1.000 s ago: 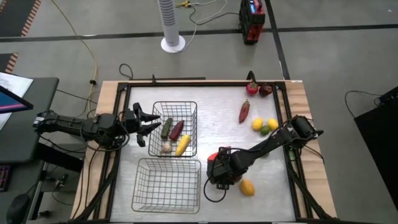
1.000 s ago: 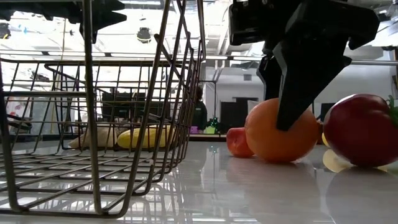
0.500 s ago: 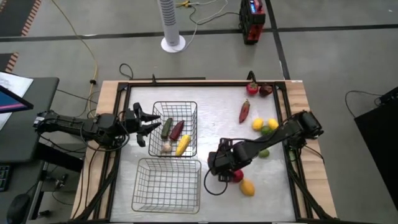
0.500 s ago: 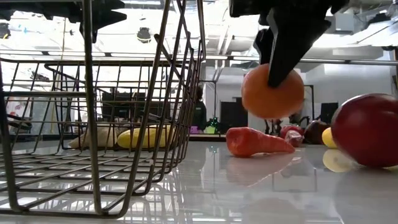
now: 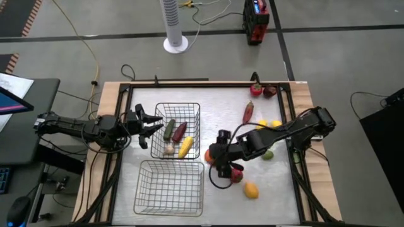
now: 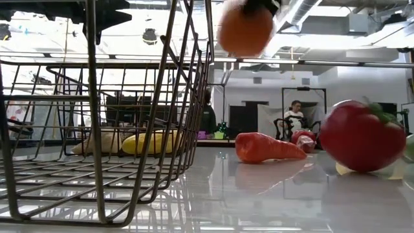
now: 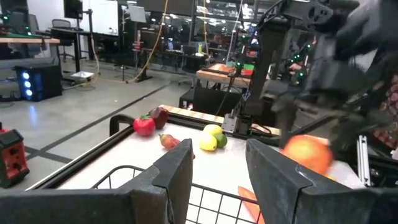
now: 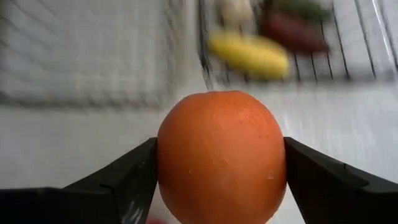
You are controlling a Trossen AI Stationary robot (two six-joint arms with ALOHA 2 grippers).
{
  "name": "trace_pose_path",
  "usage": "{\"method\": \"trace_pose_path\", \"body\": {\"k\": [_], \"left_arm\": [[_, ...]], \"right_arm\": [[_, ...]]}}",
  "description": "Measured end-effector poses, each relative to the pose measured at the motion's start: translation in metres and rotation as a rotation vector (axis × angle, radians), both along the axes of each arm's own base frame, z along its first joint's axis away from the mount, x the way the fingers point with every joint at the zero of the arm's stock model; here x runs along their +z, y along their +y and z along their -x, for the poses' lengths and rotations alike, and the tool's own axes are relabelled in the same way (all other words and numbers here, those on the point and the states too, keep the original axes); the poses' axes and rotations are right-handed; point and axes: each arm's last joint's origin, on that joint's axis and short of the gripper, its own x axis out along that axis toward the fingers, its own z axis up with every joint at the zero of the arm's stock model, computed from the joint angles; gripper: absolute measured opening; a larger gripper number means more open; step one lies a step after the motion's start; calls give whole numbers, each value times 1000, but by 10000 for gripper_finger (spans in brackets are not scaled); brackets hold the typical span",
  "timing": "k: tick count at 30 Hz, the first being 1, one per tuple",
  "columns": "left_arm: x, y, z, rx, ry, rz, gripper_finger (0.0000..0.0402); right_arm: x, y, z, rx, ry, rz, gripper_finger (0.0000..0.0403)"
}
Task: Sort produce into baskets
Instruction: Put the orange into the silver wire basket, then put the carrot into the black wire basket
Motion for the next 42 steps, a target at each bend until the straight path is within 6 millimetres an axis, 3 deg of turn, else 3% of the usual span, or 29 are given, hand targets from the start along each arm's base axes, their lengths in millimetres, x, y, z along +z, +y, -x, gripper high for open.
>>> {"method": "trace_pose_path", "body": {"k": [5, 9, 13, 18, 24, 30, 35, 42], "left_arm": [[0, 0, 0, 2, 0, 0, 137], [0, 0, 0, 2, 0, 0, 137], [0, 0, 0, 2, 0, -1, 137], [0, 0, 0, 1, 3, -4, 137], [0, 0, 0, 1, 7, -8, 137], [-2, 0, 0, 1, 19, -9, 137], [-1, 0, 0, 2, 16, -7, 137], [-2, 0, 0, 1, 18, 3, 137]], "right_arm": [[14, 20, -18, 172, -240, -85, 336], [9, 37, -36, 298, -366, -132, 339], [-12, 39, -49, 311, -330, -108, 366], [-21, 27, -54, 287, -276, -117, 393], [-3, 16, -39, 280, -238, -131, 387], [-2, 4, -4, 200, 36, -103, 388], [-29, -3, 8, 131, 212, 63, 384], [-91, -28, 9, 150, 239, 55, 363]]}}
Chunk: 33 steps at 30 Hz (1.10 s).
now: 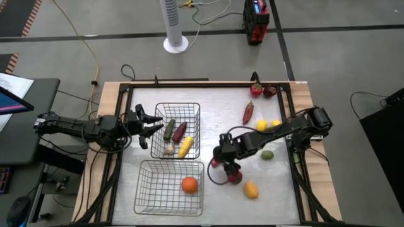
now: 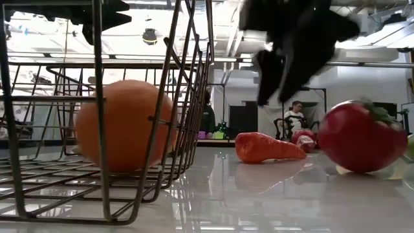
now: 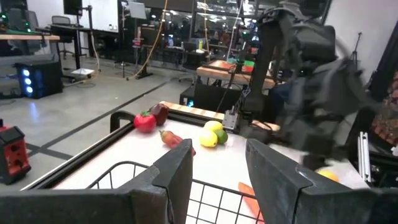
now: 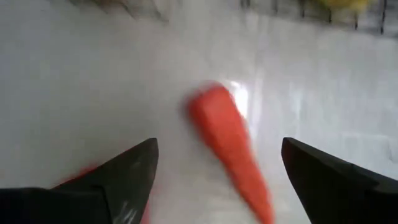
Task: Sort produce into baskets
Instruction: Put the carrot into the black wire basket
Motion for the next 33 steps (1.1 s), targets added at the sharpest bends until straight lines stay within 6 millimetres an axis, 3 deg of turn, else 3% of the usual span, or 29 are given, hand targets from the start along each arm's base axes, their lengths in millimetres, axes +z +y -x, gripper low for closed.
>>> {"method": "trace_pose_path", "body": {"k": [4, 12, 23, 33], "left_arm": [[0, 0, 0, 0, 3, -2, 137], [0, 0, 0, 0, 9, -20, 137], [0, 0, 0, -8, 8, -20, 137], [0, 0, 0, -6, 8, -20, 137]], "right_arm": [[-19, -10, 1, 26, -36, 19, 341], [-40, -6, 1, 118, -162, -31, 292], [-62, -8, 8, 140, -256, -85, 286], [-67, -18, 10, 110, -213, -53, 280]]}}
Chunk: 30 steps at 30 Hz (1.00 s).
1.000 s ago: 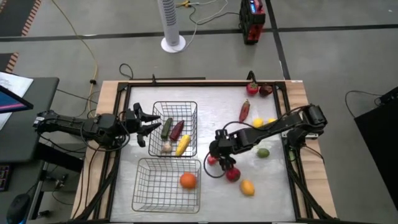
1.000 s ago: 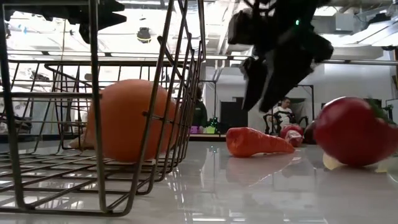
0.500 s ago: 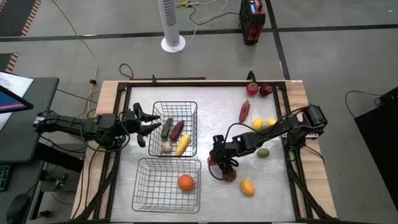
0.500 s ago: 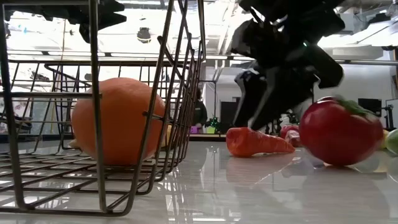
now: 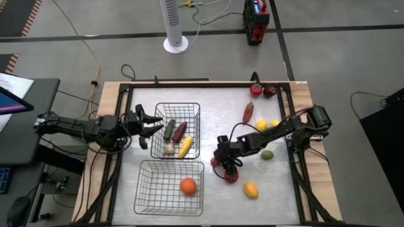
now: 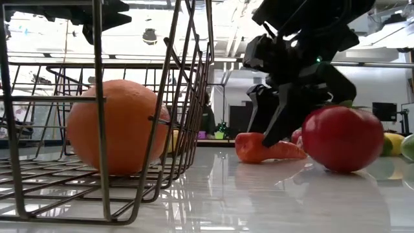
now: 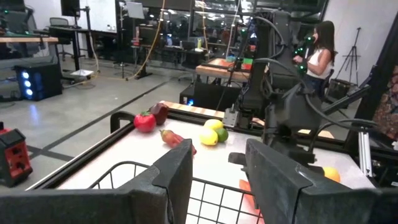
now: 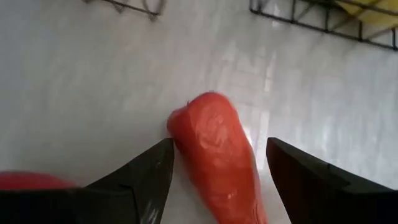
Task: Sort produce into baskets
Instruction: Put the carrot into the black wire basket
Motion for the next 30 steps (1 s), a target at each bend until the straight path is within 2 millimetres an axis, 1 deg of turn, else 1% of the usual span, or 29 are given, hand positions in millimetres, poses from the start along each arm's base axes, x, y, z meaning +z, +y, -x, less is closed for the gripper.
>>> {"method": "trace_pose_path", "body": {"k": [5, 13, 15, 18, 21, 25, 30], "left_arm": [[0, 0, 0, 0, 0, 0, 137], [0, 0, 0, 0, 0, 0, 137], [0, 0, 0, 0, 0, 0, 137], [0, 0, 0, 0, 0, 0, 137], [0, 0, 0, 1, 0, -1, 137], [0, 0, 0, 1, 0, -1, 137], [0, 0, 0, 1, 0, -1, 137]], "right_arm": [[-2, -8, 2, -12, 38, 19, 254], [-2, -17, 1, -30, 43, 25, 164], [-2, -18, 1, -31, 47, 26, 154], [5, -18, 0, -16, 110, 53, 158], [20, -19, -3, -41, 177, 117, 170], [53, -20, -13, -65, 210, 217, 170], [99, -14, -31, -68, 74, 369, 166]]}}
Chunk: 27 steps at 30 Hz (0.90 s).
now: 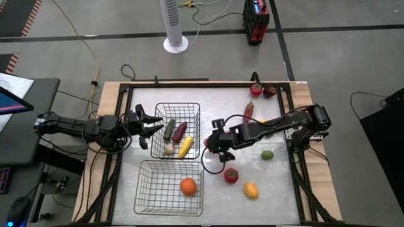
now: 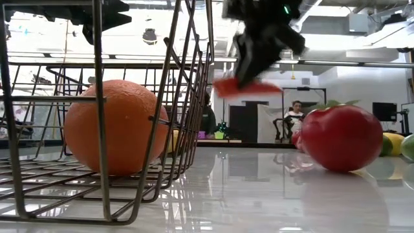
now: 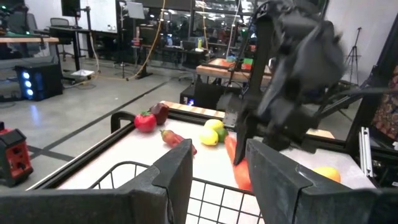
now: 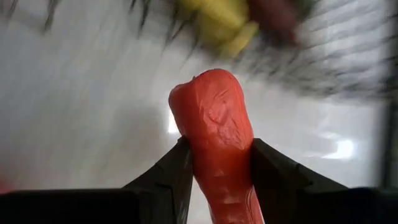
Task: Sort produce into baskets
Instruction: Put the carrot into the black wire basket, then put the bottom left lemon into the wire basket
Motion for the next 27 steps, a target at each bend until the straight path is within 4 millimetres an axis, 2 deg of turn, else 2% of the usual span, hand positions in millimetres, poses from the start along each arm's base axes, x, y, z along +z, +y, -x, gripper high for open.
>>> {"method": "trace_pose_path", "body": {"k": [6, 8, 11, 15, 22, 27], "left_arm": [[0, 0, 0, 1, 0, 1, 137], [0, 0, 0, 2, 0, 1, 137], [0, 0, 0, 8, -1, 1, 137], [0, 0, 0, 9, -1, 1, 137], [0, 0, 0, 9, -1, 2, 137], [0, 0, 0, 8, -2, 10, 137]], "right_arm": [[51, 2, -15, -23, -178, 223, 175], [62, 4, -20, 4, -240, 205, 177], [74, 2, -30, 76, -372, 75, 179], [81, -9, -39, 150, -472, -110, 205], [78, -27, -39, 67, -459, -184, 283], [73, -29, -35, 8, -394, -226, 303]]}}
